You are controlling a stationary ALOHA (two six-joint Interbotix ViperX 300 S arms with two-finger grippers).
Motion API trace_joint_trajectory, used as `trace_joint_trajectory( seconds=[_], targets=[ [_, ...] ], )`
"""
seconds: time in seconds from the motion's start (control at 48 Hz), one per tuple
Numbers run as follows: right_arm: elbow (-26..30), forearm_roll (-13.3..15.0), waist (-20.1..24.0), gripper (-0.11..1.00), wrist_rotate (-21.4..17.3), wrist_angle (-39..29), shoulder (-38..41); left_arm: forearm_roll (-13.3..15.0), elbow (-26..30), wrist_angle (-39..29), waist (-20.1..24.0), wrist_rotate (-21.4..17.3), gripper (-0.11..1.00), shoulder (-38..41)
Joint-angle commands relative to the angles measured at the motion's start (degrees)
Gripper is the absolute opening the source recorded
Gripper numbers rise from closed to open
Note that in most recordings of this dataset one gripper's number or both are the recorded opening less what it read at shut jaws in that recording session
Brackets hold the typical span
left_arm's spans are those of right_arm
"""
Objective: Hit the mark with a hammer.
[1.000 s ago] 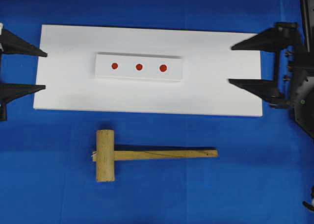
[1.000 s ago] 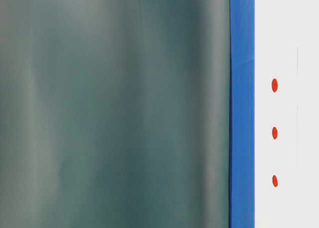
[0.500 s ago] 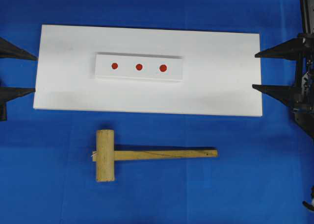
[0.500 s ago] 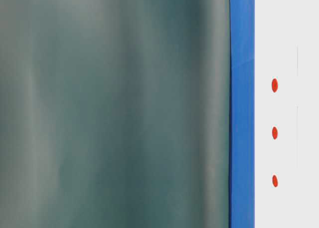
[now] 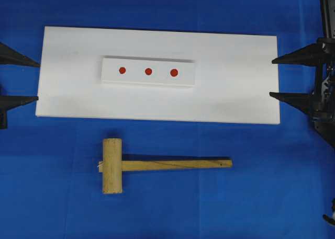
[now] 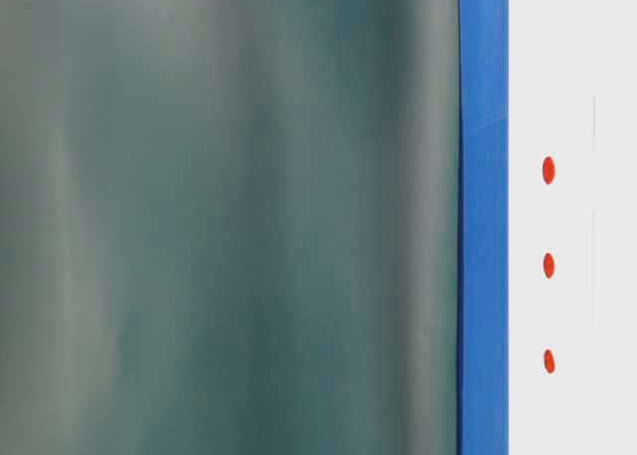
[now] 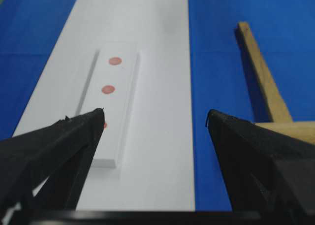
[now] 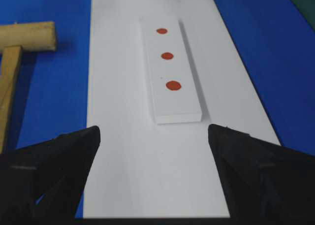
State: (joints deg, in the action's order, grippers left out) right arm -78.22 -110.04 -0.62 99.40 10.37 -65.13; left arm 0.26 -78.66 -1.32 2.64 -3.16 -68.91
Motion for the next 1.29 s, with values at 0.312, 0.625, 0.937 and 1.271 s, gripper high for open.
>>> trace_joint_trajectory(
  seconds=[0.312, 0.625, 0.937, 1.271],
  targets=[
    [0.8, 0.2, 0.0, 0.80, 0.2, 0.6, 0.4, -0.1, 0.4, 0.2, -0.2, -0.2, 0.83, 0.4],
    [0.8, 0.2, 0.0, 0.80, 0.2, 0.6, 0.4, -0.1, 0.4, 0.2, -0.2, -0.2, 0.83, 0.4],
    [0.8, 0.2, 0.0, 0.80, 0.2, 1.1, 0.4, -0.1, 0.4, 0.2, -0.2, -0.2, 0.83, 0.4],
    [0.8, 0.1, 0.0, 0.80, 0.2, 1.4, 0.5, -0.1, 0.4, 0.2, -1.1, -0.2, 0.82, 0.4]
  ],
)
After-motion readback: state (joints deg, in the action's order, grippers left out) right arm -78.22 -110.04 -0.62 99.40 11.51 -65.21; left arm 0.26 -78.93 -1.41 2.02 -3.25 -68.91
